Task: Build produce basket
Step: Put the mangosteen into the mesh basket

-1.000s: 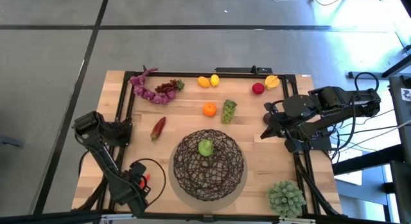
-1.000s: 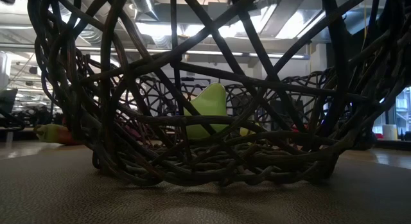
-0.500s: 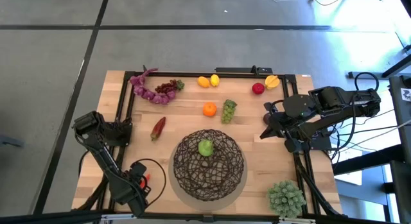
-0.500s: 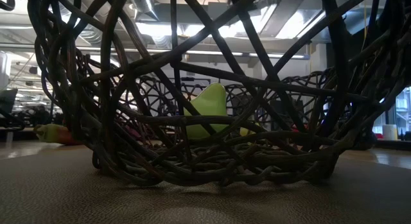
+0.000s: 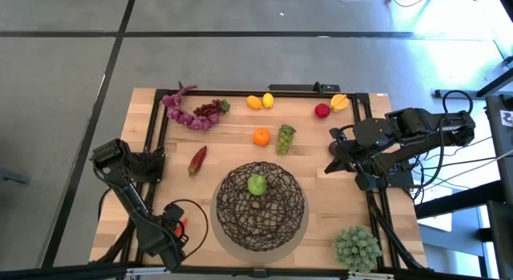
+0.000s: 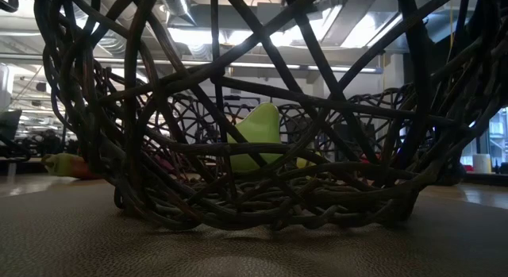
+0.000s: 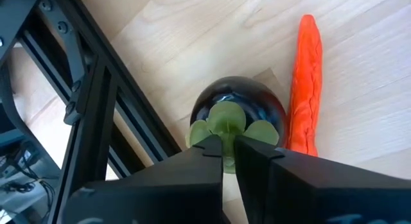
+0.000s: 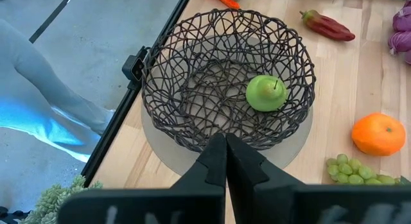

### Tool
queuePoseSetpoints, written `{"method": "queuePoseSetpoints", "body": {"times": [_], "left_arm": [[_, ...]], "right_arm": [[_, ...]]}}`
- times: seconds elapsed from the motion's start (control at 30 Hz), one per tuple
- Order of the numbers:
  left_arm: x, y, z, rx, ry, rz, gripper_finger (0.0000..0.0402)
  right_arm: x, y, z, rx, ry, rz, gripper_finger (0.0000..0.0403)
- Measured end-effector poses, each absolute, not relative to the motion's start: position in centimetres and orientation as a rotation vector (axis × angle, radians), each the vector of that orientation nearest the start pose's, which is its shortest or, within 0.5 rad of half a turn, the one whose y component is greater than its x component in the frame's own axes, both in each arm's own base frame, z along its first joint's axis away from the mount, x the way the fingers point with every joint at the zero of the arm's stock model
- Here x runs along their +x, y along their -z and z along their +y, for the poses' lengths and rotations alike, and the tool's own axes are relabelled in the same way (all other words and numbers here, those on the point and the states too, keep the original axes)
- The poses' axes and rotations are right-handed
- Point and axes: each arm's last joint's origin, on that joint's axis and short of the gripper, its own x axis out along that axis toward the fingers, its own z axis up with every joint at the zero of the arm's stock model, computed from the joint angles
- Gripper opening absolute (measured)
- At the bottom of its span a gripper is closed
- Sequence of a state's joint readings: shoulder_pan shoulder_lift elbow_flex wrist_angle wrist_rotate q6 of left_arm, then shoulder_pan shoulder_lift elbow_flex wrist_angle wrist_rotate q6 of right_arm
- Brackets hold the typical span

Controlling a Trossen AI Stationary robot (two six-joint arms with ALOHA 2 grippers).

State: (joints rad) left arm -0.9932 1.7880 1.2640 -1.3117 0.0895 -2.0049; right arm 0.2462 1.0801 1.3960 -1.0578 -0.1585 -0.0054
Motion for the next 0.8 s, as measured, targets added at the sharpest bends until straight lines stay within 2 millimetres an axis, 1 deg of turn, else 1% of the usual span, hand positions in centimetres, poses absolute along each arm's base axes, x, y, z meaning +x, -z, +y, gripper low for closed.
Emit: {"method": "queuePoseSetpoints", "body": {"times": [0.1, 0.23, 0.33, 0.43, 0.57, 0.67, 0.73, 0.8], "left_arm": [[15.8, -20.1, -24.7, -0.607, -1.001, 1.521, 0.0004], [15.7, -21.7, -24.0, -0.66, -0.965, 1.519, 0.0002], [15.8, -23.4, -22.9, -0.71, -0.908, 1.499, 0.0002], [16.3, -25.4, -21.6, -0.727, -0.84, 1.462, 0.0002], [17.8, -28.8, -19.4, -0.688, -0.771, 1.36, 0.0001], [19.1, -31.5, -17.7, -0.627, -0.726, 1.34, 0.0001], [20.3, -33.0, -16.6, -0.596, -0.668, 1.333, 0.0001], [21.8, -34.1, -15.7, -0.566, -0.601, 1.311, 0.0001]], "right_arm": [[17.4, -40.4, 4.8, -0.041, -0.384, 0.745, 0.0], [17.4, -40.4, 4.8, -0.048, -0.371, 0.744, 0.0], [17.4, -40.4, 4.8, -0.06, -0.374, 0.742, 0.0], [17.5, -40.4, 4.8, -0.08, -0.369, 0.738, 0.0], [17.5, -40.4, 4.6, -0.097, -0.331, 0.737, 0.0], [17.5, -40.4, 4.6, -0.1, -0.316, 0.737, 0.0], [17.5, -40.4, 4.6, -0.101, -0.314, 0.737, 0.0], [17.5, -40.4, 4.6, -0.106, -0.301, 0.737, 0.0]]}}
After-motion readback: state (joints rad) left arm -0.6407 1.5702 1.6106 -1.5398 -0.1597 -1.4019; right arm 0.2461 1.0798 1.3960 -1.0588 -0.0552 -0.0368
